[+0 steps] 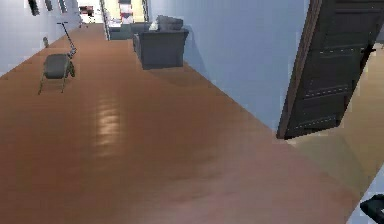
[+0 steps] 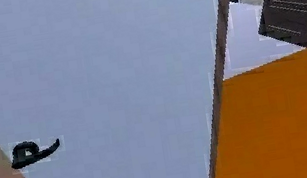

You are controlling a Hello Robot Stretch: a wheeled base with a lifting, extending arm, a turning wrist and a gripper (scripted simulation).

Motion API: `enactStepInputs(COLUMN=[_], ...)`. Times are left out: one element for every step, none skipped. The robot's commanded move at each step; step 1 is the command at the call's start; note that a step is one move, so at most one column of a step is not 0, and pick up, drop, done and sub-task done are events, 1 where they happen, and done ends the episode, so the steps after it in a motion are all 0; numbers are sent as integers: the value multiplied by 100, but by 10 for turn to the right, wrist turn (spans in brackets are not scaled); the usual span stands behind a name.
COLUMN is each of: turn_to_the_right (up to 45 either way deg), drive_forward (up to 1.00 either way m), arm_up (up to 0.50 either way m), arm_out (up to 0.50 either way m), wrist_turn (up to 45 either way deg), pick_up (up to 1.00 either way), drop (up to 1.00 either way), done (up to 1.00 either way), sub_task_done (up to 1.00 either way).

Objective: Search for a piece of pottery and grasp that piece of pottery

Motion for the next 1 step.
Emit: enactStepInputs(turn_to_the_right=[30], drive_forward=[0], arm_up=[0], arm_out=[0], wrist_turn=[0], pick_up=[0], drop=[0], done=[0], sub_task_done=[0])
